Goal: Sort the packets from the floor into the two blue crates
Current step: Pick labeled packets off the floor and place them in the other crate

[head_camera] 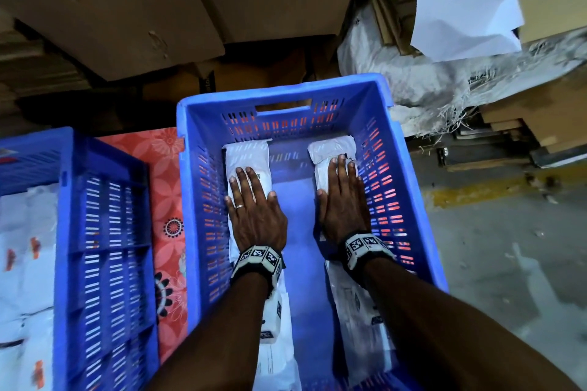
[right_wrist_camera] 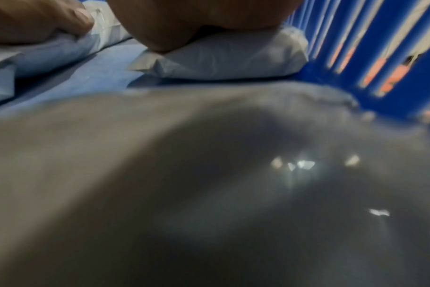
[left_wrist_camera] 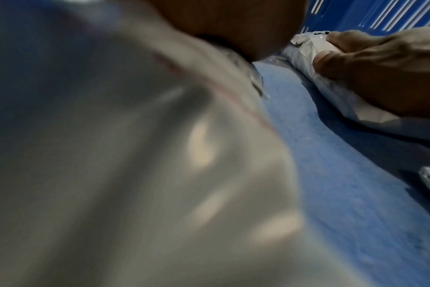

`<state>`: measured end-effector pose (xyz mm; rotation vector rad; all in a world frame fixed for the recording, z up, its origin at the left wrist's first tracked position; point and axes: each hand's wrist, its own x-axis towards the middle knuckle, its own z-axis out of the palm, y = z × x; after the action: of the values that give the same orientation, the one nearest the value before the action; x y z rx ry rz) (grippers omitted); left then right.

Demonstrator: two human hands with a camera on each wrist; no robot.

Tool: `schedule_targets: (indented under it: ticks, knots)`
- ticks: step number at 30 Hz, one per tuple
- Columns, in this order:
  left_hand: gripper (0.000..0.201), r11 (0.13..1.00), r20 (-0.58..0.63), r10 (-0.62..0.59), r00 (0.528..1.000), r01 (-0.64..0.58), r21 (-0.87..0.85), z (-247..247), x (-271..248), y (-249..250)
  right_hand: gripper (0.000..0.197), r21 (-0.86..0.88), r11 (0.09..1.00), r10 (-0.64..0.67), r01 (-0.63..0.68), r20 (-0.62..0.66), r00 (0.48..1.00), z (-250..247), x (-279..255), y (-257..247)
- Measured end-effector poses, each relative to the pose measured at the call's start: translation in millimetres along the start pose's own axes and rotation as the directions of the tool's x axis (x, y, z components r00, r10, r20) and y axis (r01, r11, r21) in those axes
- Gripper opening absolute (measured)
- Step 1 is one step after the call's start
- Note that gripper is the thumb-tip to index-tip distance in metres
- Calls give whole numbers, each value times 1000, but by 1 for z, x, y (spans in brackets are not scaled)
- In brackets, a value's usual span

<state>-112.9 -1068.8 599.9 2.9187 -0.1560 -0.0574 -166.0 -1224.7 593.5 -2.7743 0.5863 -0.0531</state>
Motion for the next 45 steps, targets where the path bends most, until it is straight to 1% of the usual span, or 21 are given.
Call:
schedule_targets:
  ticks: [5,8,10,13,15,18,20,22,24,25,27,29,30,32,33,35,37,39,40,43,45]
  knots:
    - [62,1000,22,3,1000,-3,-1,-1,1,0,63,-24,1000,7,-7,-6,1000,3,-1,0]
    - [63,1000,65,-5,998,6,-12,-6,1,0,66,10,1000,16,-17,23,1000,-1,-1,-2]
    - [66,1000,110,17,994,-16,-11,-14,3,-1,68,39,999,13,-15,45,999,-7,0,-3]
    - [70,996,190,90,978,-85,-34,-30,2,-6,69,74,997,11,-16,74,997,-20,-3,-6]
    - [71,994,226,102,969,-89,-70,-45,-2,-4,67,100,995,17,-24,80,997,-31,-4,-8]
    - [80,995,331,80,940,-56,-80,-71,-18,0,70,198,976,74,-87,75,994,-54,-16,-12]
    - [84,998,440,38,897,-15,-56,-83,-32,1,73,213,965,123,-154,152,981,-67,-31,-15]
    - [89,999,539,-9,842,33,-34,-92,-51,-2,75,128,970,163,-208,298,941,-81,-53,-17]
    - [95,999,598,-51,800,52,16,-97,-70,-4,83,22,970,209,-242,435,876,-90,-73,-18]
    - [98,997,614,-70,786,65,32,-100,-78,-3,87,-28,966,238,-257,482,843,-93,-82,-20]
    - [101,992,632,-117,766,115,44,-108,-92,-1,89,-129,953,300,-274,518,801,-101,-98,-25]
    - [102,983,645,-175,744,173,67,-114,-101,4,89,-243,932,359,-271,504,785,-100,-111,-29]
    - [102,977,656,-200,728,199,77,-114,-105,5,88,-283,917,393,-283,511,764,-100,-117,-32]
    - [103,962,680,-250,689,257,93,-111,-110,4,75,-283,885,466,-371,533,706,-94,-124,-32]
    - [104,956,688,-270,674,272,109,-108,-112,4,68,-288,876,482,-387,540,690,-89,-127,-31]
    - [104,954,677,-291,676,262,149,-103,-114,2,65,-321,876,480,-360,503,719,-80,-131,-31]
    - [100,958,636,-288,716,215,191,-100,-115,0,65,-316,882,465,-349,465,753,-70,-135,-28]
    - [96,955,591,-286,754,174,240,-98,-115,-1,67,-315,891,446,-326,484,753,-69,-135,-28]
    - [95,951,578,-293,761,168,261,-98,-116,-1,69,-309,892,448,-331,495,745,-70,-134,-27]
    - [94,933,558,-329,762,170,318,-99,-116,-1,77,-288,886,463,-363,508,726,-77,-122,-26]
    - [84,919,558,-347,754,157,361,-102,-115,1,77,-225,891,453,-395,506,734,-83,-116,-29]
